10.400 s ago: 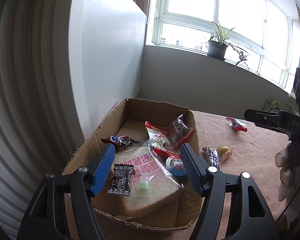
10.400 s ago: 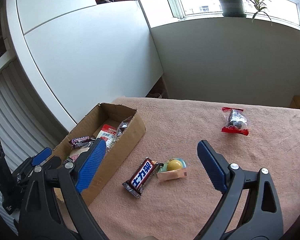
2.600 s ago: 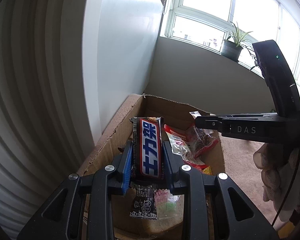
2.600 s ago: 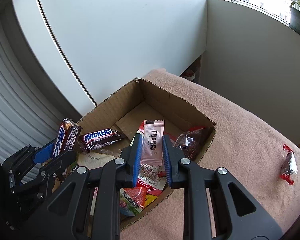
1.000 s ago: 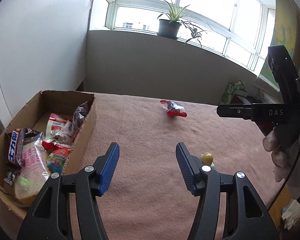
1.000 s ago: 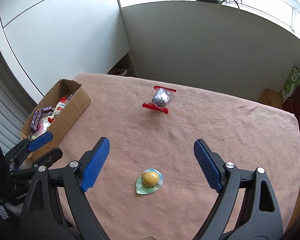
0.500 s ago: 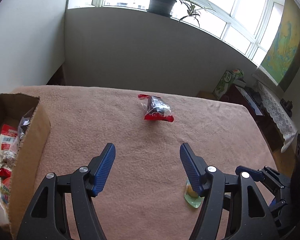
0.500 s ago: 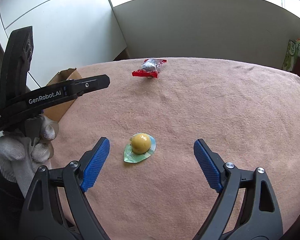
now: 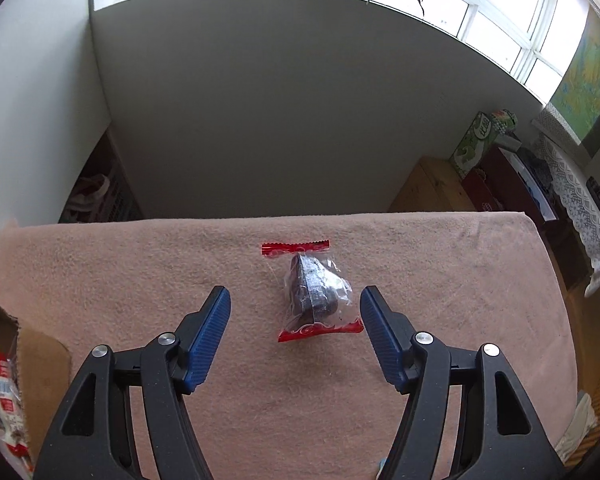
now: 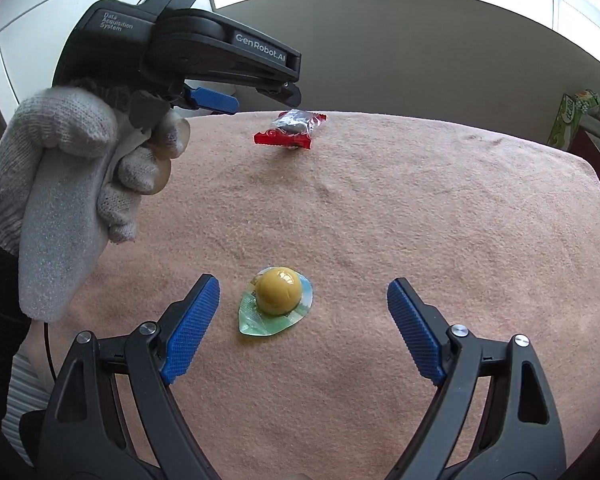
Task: Organize snacks
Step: 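Grasp the red-sealed clear bag with the left tool while the right tool grasps the yellow ball candy, then carry the clear bag and yellow ball candy over the box with both tools, then open both tools, dropping the clear bag and yellow candy into the box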
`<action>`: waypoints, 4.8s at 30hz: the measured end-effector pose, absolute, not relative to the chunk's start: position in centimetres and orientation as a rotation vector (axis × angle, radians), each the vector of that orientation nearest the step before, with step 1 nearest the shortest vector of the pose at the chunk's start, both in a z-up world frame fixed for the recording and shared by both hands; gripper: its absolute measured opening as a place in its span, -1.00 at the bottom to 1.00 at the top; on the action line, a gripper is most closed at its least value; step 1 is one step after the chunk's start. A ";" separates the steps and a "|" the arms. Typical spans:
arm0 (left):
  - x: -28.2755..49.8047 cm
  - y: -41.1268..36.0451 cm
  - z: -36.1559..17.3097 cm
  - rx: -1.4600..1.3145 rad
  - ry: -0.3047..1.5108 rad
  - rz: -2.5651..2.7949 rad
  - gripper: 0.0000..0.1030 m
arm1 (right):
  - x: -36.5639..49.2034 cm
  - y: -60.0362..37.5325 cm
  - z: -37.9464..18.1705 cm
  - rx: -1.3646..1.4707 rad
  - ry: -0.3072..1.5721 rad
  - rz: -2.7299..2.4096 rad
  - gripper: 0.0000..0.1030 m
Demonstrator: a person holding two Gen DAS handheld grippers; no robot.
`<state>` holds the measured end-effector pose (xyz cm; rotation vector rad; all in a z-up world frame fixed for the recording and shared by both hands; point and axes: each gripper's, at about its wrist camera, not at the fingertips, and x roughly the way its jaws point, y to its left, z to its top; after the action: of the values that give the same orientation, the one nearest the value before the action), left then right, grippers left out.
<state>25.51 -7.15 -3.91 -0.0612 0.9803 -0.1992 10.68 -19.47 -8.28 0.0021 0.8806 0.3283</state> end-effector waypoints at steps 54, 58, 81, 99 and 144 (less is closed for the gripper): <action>23.3 -7.5 -7.7 0.047 1.077 -0.175 -0.32 | 10.5 -18.4 -8.7 -0.075 0.928 0.311 -0.23; 21.8 -7.1 -7.7 0.056 1.077 -0.177 -0.32 | 9.6 -18.2 -8.4 -0.065 0.917 0.303 -0.23; 9.2 -4.6 -4.6 0.060 0.852 -0.149 -0.33 | 7.0 -18.7 -5.9 -0.016 0.844 0.312 -0.24; 3.4 2.3 -0.3 -0.155 0.611 -0.153 -0.33 | 7.9 -13.6 -0.6 0.001 0.717 0.400 -0.24; 1.0 14.6 -1.7 -0.181 0.548 0.218 0.44 | 12.6 5.3 1.2 -0.025 0.629 0.588 1.00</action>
<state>0.99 14.59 -1.74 -0.1811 0.5483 0.2182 12.56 5.33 1.15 -0.0247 0.6292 0.5884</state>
